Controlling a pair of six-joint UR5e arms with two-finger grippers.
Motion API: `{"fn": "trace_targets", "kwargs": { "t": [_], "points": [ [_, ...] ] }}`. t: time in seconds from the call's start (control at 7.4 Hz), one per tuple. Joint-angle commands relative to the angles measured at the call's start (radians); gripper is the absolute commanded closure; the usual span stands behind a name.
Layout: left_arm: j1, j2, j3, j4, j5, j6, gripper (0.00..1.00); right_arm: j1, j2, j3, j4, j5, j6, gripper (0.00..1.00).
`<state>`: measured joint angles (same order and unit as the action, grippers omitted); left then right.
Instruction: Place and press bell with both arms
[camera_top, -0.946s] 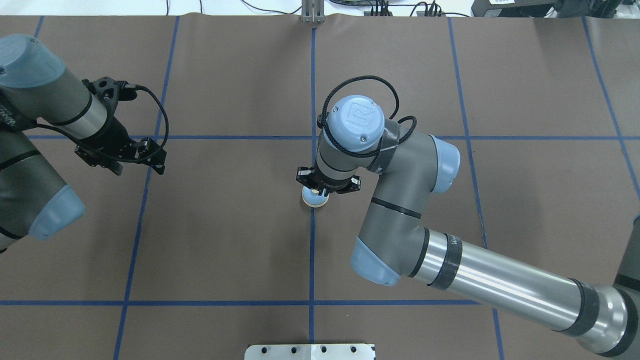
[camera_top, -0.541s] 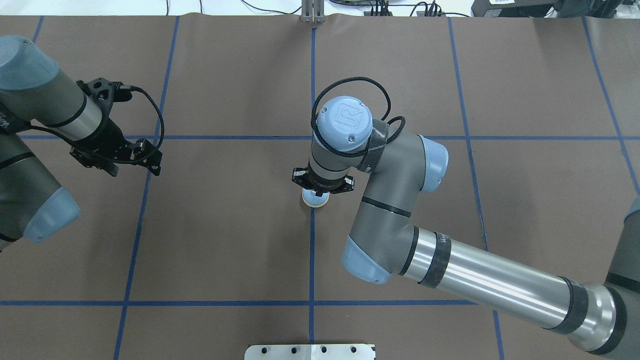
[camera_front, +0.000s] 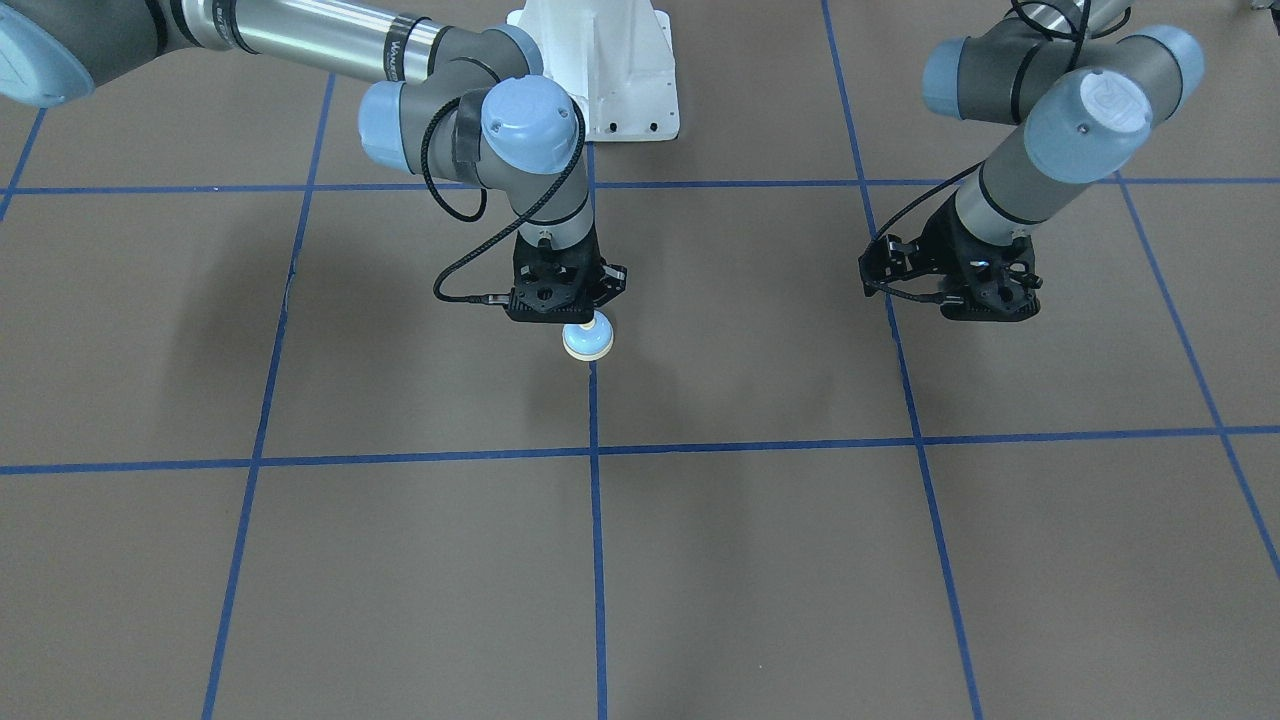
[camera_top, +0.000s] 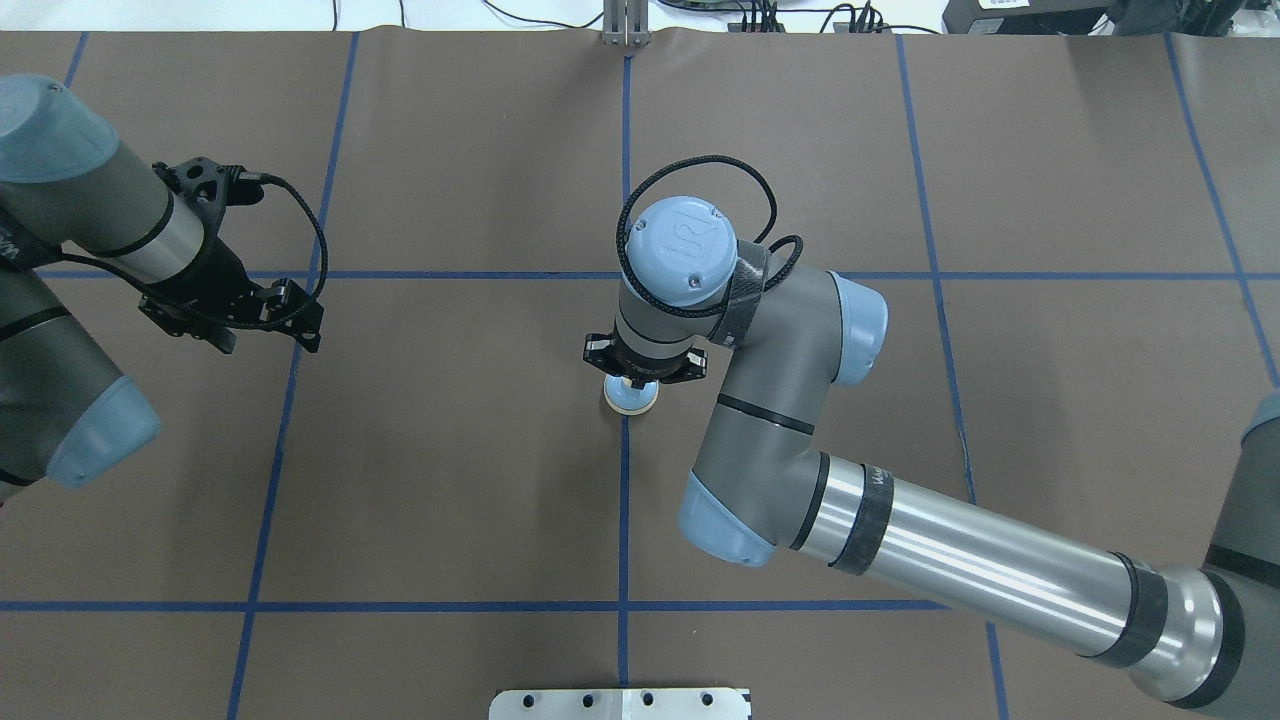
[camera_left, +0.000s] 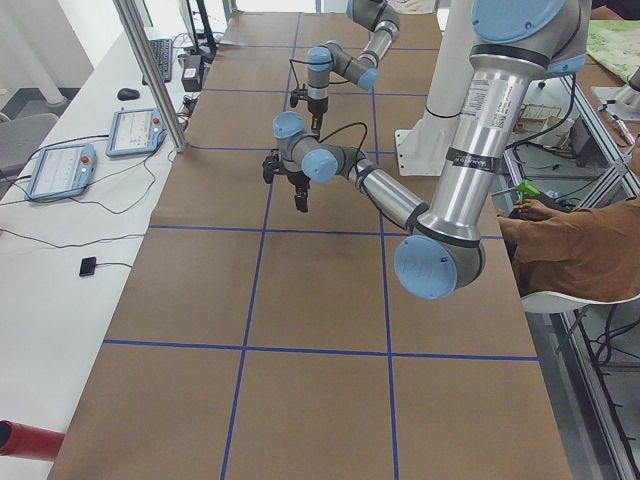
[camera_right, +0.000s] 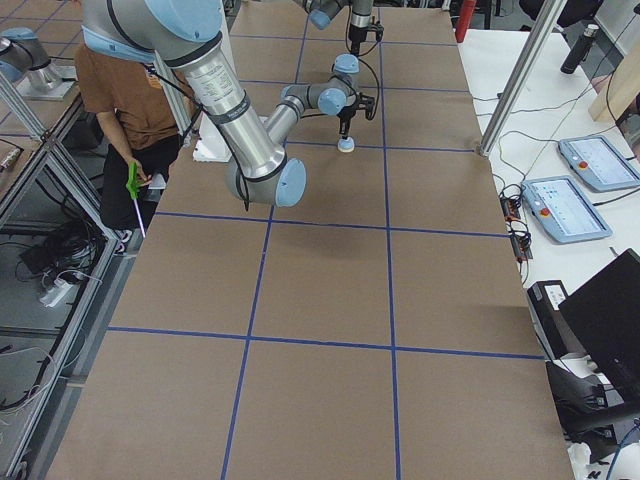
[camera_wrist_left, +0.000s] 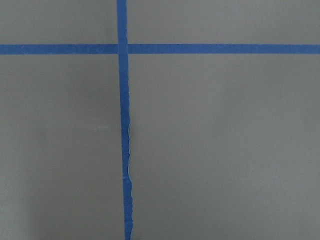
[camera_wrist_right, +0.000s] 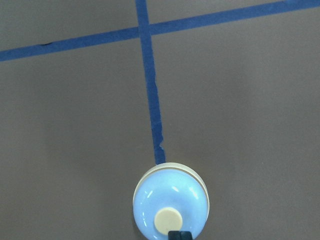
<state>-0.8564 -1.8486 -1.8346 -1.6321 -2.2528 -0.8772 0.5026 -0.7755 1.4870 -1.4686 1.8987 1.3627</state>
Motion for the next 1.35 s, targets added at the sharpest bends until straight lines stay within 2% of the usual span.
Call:
{"fn": "trace_targets", "kwargs": {
  "t": [0.0,0.54,0.68,0.81,0.95,1.22],
  "points": [
    [0.002,0.0,0.0,0.0,0.001,0.0,0.01,-0.004,0.01,-0.019,0.004,-0.012,-0.005,1.0],
    [0.003,-0.001,0.0,0.0,0.001,-0.002,0.01,-0.018,0.01,-0.036,0.019,-0.015,-0.013,1.0],
    [0.005,-0.003,0.0,0.0,0.001,-0.002,0.01,0.011,0.028,-0.019,0.014,0.0,-0.017,1.0],
    [0.005,-0.004,0.0,0.0,0.001,0.0,0.01,0.07,0.021,0.022,0.005,0.073,-0.019,1.0],
    [0.003,-0.003,-0.002,0.0,-0.001,0.0,0.01,0.136,-0.049,0.095,-0.005,0.153,-0.025,1.0],
    [-0.007,0.0,-0.009,-0.002,-0.001,0.003,0.01,0.238,-0.283,0.311,-0.009,0.213,-0.161,1.0]
  ]
}}
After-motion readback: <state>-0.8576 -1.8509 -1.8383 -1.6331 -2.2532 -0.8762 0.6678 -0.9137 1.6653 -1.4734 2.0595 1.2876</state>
